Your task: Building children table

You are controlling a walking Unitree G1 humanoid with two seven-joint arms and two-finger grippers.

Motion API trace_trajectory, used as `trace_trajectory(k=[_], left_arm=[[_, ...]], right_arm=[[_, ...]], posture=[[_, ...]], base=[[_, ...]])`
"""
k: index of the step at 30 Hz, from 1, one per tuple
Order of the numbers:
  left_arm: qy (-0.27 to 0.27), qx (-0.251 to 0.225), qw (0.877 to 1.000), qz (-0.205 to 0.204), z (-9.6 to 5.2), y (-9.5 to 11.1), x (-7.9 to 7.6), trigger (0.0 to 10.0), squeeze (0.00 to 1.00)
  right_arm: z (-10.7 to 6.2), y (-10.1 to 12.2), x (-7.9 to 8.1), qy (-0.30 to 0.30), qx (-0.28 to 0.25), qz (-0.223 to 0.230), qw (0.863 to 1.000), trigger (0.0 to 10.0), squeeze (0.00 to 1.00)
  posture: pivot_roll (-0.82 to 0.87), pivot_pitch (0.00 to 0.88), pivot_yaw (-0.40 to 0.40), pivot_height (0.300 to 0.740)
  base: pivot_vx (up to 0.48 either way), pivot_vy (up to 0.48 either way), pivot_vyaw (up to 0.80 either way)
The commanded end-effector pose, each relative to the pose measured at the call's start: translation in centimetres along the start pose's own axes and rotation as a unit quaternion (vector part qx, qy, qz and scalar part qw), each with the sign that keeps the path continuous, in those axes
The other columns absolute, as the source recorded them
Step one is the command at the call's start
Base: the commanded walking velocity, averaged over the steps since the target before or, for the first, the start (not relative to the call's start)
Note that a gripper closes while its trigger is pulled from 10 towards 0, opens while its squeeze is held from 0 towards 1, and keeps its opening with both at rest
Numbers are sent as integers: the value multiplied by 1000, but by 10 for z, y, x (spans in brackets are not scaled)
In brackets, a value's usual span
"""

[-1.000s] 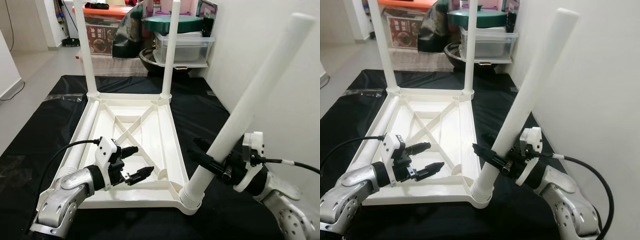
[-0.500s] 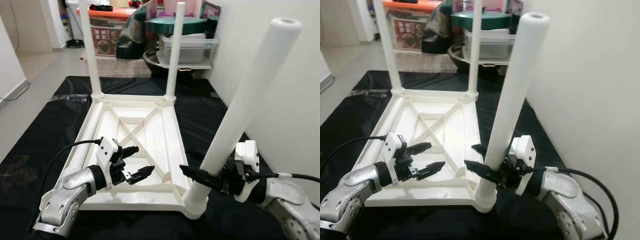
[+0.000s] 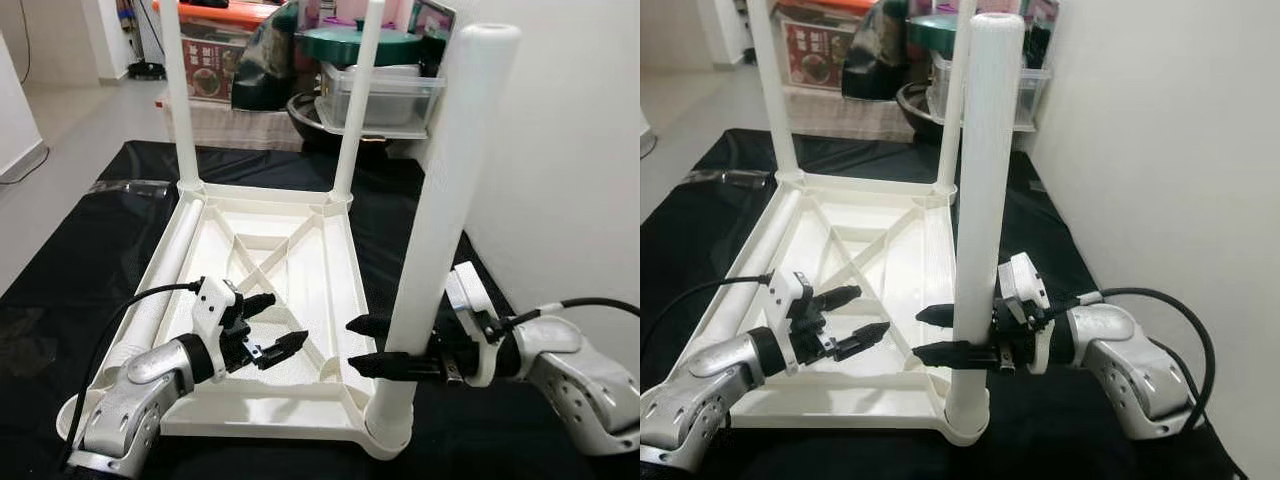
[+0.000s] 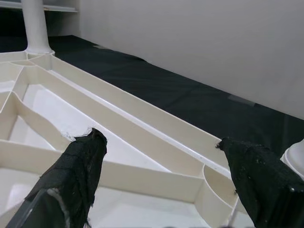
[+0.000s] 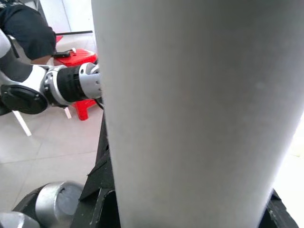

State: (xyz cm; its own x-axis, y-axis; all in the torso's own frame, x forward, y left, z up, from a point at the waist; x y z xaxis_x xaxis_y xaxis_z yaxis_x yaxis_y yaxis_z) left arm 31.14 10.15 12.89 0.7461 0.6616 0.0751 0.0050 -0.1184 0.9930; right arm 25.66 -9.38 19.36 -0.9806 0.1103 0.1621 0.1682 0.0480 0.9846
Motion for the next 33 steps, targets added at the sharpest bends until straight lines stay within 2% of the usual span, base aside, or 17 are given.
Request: trace_trajectory(k=[1, 4, 5, 10, 12, 14, 19, 21, 22, 23, 24, 25, 26, 27, 28, 30, 33], left_arm=[[2, -2, 1000, 3, -1, 0, -2, 10000, 0], [5, -2, 1000, 2, -2, 0, -1, 10000, 0], [5, -2, 1000, 2, -2, 0, -1, 10000, 0], [8, 0, 1000, 3, -1, -1, 2, 10000, 0], [9, -1, 1000, 3, -1, 0, 3, 10000, 0], [10, -3, 1000, 3, 0, 1, 4, 10000, 0], [11, -4, 1000, 2, 2, 1, 5, 10000, 0], [11, -3, 1000, 2, 2, 1, 5, 10000, 0], [11, -3, 1000, 2, 2, 1, 5, 10000, 0], [13, -3, 1000, 3, 2, 2, 6, 10000, 0], [13, -3, 1000, 3, 2, 2, 6, 10000, 0], [18, -5, 1000, 3, 2, 2, 8, 10000, 0], [18, -5, 1000, 3, 2, 2, 8, 10000, 0], [25, -6, 1000, 3, 2, 3, 11, 10000, 0], [25, -6, 1000, 3, 2, 3, 11, 10000, 0], [27, -7, 1000, 2, 2, 3, 10, 10000, 0], [27, -5, 1000, 0, 2, 2, 9, 10000, 0]], right_arm=[[6, -19, -9, -31, -1, 35, 999, 0, 0], [10, -12, -17, -83, -55, 38, 994, 0, 0], [10, -12, -17, -83, -55, 38, 994, 0, 0], [6, -15, -26, -158, -86, 19, 983, 0, 0], [-1, -17, -44, -246, -100, 7, 964, 0, 0], [-4, -18, -53, -301, -121, 16, 946, 0, 0], [7, -33, -55, -338, -86, 22, 937, 0, 0], [0, -41, -74, -408, -76, 52, 908, 0, 0], [0, -41, -74, -408, -76, 52, 908, 0, 0], [-9, -46, -87, -455, -73, 69, 885, 0, 0], [-9, -46, -87, -455, -73, 69, 885, 0, 0], [-18, -52, -99, -497, -67, 82, 861, 0, 0], [-18, -52, -99, -497, -67, 82, 861, 0, 0], [-28, -66, -110, -550, -49, 106, 827, 0, 0], [-28, -66, -110, -550, -49, 106, 827, 0, 0], [-27, -77, -111, -569, -35, 128, 811, 0, 0], [-21, -84, -109, -570, -36, 148, 808, 0, 0]], posture=[[107, 0, -139, 740], [104, 0, -138, 740], [104, 0, -138, 740], [90, 0, -121, 740], [83, 0, -112, 740], [81, 0, -108, 740], [80, 0, -98, 740], [76, 0, -99, 740], [76, 0, -99, 740], [78, 0, -102, 740], [78, 0, -102, 740], [85, 0, -107, 740], [85, 0, -107, 740], [88, 0, -108, 740], [88, 0, -108, 740], [90, 0, -108, 740], [88, 0, -106, 740]], base=[[0, 0, 0], [0, 0, 0], [0, 0, 0], [0, 0, 0], [0, 0, 0], [0, 0, 0], [0, 0, 0], [0, 0, 0], [0, 0, 0], [0, 0, 0], [0, 0, 0], [0, 0, 0], [0, 0, 0], [0, 0, 0], [0, 0, 0], [0, 0, 0], [0, 0, 0]])
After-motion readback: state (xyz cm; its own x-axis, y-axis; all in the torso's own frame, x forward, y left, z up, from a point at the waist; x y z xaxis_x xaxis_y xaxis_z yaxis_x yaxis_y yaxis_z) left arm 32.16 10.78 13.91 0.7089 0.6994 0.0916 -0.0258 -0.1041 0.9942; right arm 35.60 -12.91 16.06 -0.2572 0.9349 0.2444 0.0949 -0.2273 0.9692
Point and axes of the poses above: a point about 5 cm out from each wrist's last joint towards the gripper, its own z axis pointing out of the wrist towards the gripper, its own y axis along the axis of the wrist's last joint, x = y × z, the point moved 6 cm from there along z, pointing out of the wrist towards the gripper, and after that the axes turned 9 degrees about z, right-handed, at the moved point
